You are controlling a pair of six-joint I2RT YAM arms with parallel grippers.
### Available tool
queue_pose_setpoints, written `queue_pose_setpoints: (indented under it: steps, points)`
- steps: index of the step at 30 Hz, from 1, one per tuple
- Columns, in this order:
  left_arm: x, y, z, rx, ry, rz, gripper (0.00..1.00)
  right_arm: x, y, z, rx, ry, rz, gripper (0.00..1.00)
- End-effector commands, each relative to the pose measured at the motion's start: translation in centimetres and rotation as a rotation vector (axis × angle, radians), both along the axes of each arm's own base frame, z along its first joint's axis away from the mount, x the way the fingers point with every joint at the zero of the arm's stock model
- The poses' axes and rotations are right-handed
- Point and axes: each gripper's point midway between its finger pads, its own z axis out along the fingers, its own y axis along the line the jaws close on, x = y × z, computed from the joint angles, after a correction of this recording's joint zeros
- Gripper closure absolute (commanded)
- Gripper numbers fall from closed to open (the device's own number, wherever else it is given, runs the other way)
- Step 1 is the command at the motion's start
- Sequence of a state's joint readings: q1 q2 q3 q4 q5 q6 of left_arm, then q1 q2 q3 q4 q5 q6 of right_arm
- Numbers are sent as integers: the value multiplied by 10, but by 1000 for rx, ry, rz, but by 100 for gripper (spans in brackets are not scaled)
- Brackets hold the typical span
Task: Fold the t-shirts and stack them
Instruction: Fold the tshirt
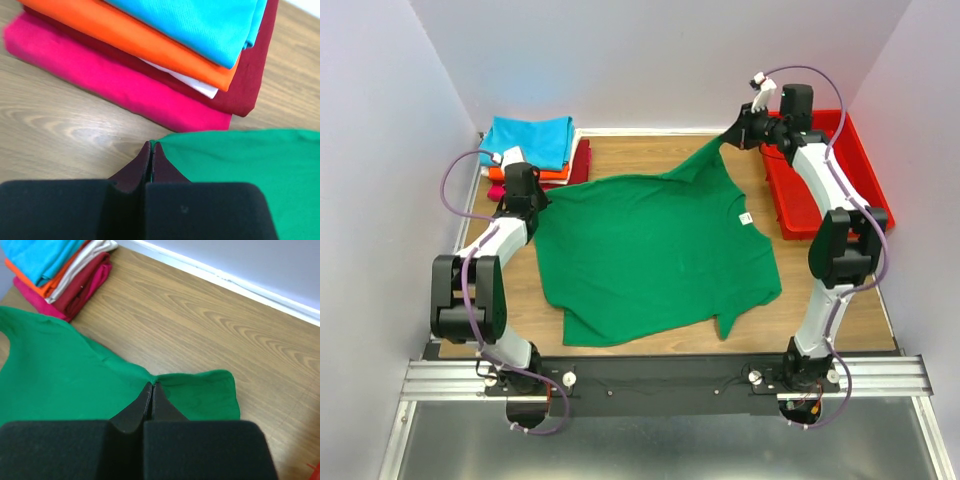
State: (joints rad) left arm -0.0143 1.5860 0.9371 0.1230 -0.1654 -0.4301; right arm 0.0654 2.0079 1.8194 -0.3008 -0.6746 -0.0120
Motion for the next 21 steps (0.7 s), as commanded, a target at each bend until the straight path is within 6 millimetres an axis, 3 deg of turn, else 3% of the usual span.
queue_pose_setpoints:
  steps: [1,3,9,21]
  points:
    - [-16,16,14,40,-23,72,100,-15,-6,24,-6,-55,-9,100]
    - [-18,18,11,45,-11,80,100,-22,-6,31,-3,-62,-9,100]
    - [-12,14,-10,48,67,48,100,-44,-2,19,21,-12,21,100]
    - [-23,12,-3,32,53,46,100,-66,-6,8,2,12,8,100]
